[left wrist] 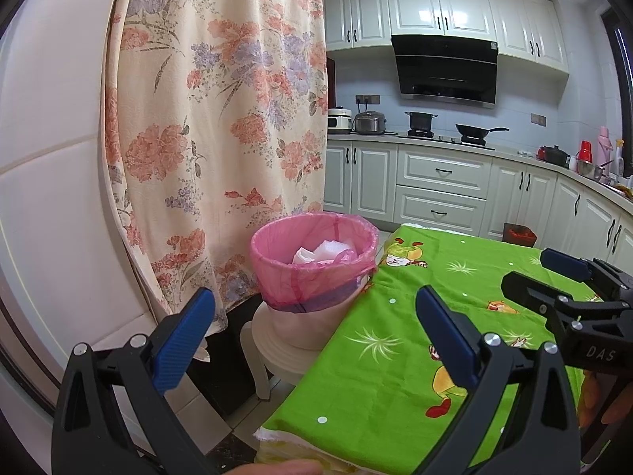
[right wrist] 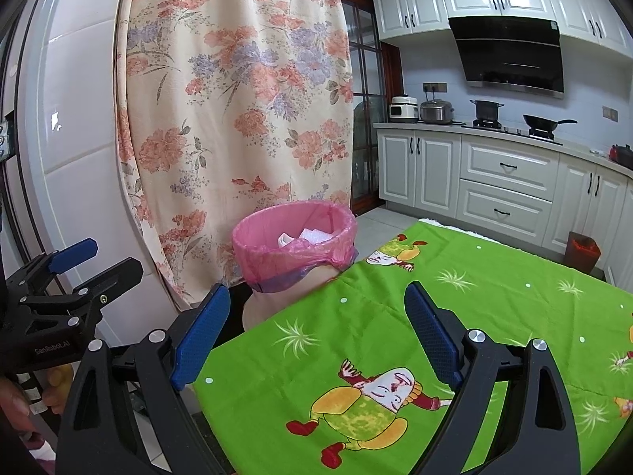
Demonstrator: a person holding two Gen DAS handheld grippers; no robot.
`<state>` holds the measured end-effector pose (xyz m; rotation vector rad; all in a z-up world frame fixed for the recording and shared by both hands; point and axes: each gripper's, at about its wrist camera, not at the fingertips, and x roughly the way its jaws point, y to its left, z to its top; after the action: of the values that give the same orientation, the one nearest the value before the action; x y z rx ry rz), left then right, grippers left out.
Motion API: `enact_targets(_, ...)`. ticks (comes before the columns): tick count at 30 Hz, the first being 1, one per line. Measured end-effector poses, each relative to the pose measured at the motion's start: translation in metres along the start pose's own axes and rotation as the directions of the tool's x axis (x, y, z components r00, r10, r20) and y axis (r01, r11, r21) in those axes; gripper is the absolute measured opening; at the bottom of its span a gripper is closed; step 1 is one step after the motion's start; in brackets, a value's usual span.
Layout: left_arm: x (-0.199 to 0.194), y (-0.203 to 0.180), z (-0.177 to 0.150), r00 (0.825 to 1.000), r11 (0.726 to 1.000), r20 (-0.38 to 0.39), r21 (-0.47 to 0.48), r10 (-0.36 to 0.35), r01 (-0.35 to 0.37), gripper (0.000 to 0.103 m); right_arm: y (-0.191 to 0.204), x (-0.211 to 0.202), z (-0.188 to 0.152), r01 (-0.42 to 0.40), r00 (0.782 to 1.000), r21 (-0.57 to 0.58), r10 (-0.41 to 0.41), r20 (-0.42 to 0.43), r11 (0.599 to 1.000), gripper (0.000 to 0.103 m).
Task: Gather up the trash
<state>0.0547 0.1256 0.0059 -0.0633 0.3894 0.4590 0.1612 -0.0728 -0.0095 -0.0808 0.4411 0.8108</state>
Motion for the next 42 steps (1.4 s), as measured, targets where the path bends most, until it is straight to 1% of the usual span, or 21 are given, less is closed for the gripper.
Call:
enact_targets(13,-0.001,0.001,-0.002,1.000,1.000,-0.001,-0.001,0.002,-0.002,0.098,-0.002,-0.002,-0.006,-0.014,0.999,-0.002,0.015,0.047,1.000,0.084)
enact_targets(30,-0.002,0.001,-0.004,1.000,1.000,-0.001,0.002,-0.001,0.001,0.098,-0.003,-0.004,-0.009,-0.011,0.998,0.002,0.011,0.054,1.000,0.084)
enact_targets(42,0.002,-0.002,-0.011,1.000,1.000,-0.012,0.016,0.002,-0.002,0.098,-0.004,-0.004,-0.017,-0.003,0.999,-0.009,0.003,0.052,1.000,0.084)
